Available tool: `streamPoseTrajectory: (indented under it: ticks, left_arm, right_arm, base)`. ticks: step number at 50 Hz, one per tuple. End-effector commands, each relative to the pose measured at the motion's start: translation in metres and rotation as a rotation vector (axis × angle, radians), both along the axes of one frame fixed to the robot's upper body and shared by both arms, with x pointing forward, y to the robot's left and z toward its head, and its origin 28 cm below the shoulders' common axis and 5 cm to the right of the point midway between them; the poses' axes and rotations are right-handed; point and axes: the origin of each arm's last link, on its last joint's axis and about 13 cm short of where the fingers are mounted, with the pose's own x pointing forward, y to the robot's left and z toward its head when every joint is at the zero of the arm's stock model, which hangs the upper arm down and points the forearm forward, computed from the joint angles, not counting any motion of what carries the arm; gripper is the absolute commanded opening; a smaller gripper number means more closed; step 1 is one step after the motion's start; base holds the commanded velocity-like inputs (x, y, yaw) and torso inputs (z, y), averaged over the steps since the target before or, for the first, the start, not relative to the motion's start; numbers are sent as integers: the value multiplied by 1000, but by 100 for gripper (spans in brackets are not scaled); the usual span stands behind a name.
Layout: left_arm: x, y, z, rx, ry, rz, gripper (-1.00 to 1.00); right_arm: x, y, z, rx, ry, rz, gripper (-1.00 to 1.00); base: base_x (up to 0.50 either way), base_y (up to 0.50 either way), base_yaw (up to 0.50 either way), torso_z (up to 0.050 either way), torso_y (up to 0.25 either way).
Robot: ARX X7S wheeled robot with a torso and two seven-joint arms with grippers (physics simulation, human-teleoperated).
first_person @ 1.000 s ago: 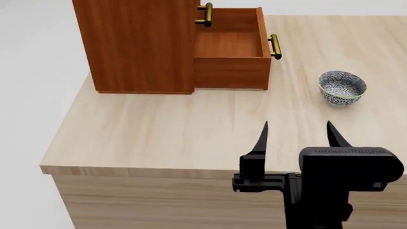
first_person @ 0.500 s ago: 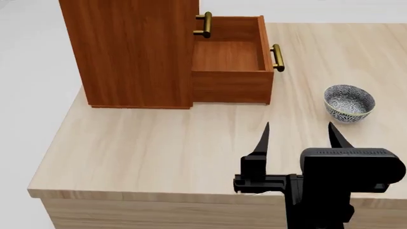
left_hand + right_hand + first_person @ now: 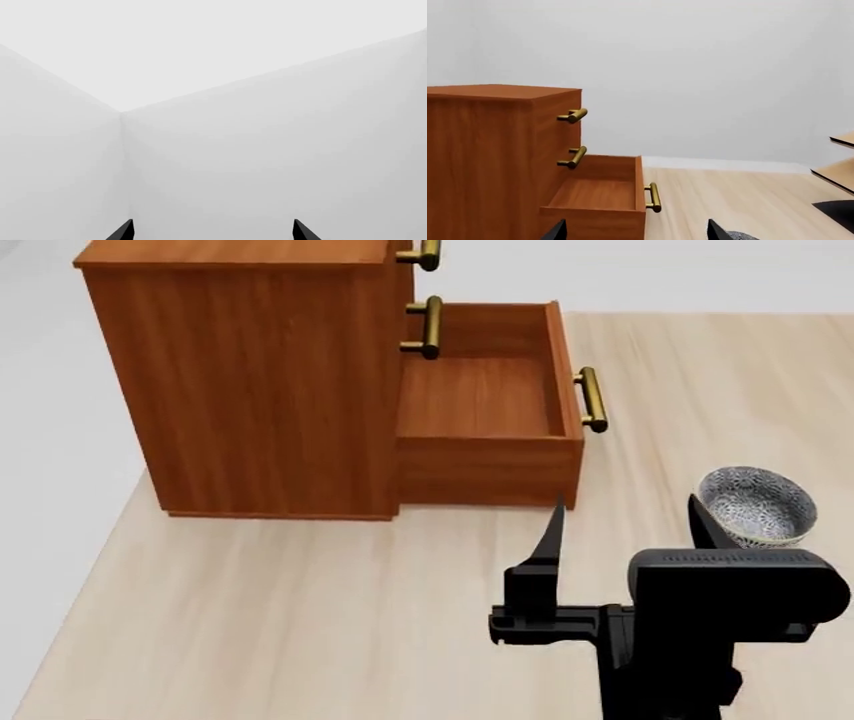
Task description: Put the bowl in the bottom drawer of the cabinet.
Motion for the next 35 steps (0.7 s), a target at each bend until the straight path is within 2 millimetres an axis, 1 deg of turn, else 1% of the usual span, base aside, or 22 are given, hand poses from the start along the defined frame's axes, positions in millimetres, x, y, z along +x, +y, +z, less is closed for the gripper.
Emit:
streamPoseTrajectory:
  ticks: [1, 35]
  left_arm:
    - [-1, 0, 1, 0, -5, -1, 100]
    - [1, -1, 0, 2, -5, -10, 100]
  right_arm:
    - [-1, 0, 0, 0, -1, 1, 100]
    - [-1, -2, -1, 2, 0, -4, 100]
  base:
    - [293, 0, 0, 0, 0]
    - [320, 0, 0, 0, 0]
